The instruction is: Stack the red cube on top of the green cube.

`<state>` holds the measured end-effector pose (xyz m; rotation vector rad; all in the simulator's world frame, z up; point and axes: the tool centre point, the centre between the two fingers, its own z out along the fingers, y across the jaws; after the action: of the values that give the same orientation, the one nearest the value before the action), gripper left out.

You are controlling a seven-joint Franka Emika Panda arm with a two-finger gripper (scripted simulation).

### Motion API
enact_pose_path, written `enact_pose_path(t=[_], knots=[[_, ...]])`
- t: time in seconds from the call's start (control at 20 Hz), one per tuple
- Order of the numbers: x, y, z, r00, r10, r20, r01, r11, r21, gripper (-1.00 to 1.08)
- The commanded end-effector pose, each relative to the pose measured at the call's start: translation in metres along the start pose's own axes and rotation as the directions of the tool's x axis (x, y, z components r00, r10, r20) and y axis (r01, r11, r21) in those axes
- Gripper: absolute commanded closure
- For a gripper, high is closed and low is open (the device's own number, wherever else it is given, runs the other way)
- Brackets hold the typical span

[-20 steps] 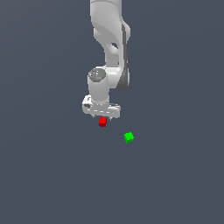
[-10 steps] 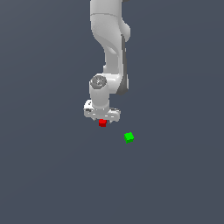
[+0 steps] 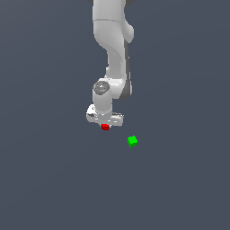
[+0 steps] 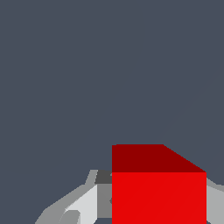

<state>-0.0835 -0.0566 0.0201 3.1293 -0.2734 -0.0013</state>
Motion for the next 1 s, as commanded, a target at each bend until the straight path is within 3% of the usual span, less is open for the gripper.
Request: enact_pose_path(t=[0.0,0.55,0.95], knots=[[0.0,0.0,0.0,1.0,0.0,0.0,0.0,1.0,0.0,1.08],[0.0,0.0,-0.007,1.0,0.0,-0.001,0.0,1.0,0.001,1.08],[-0.001,0.0,-0.044,1.0,0.0,-0.001,0.0,1.0,0.001,1.08]])
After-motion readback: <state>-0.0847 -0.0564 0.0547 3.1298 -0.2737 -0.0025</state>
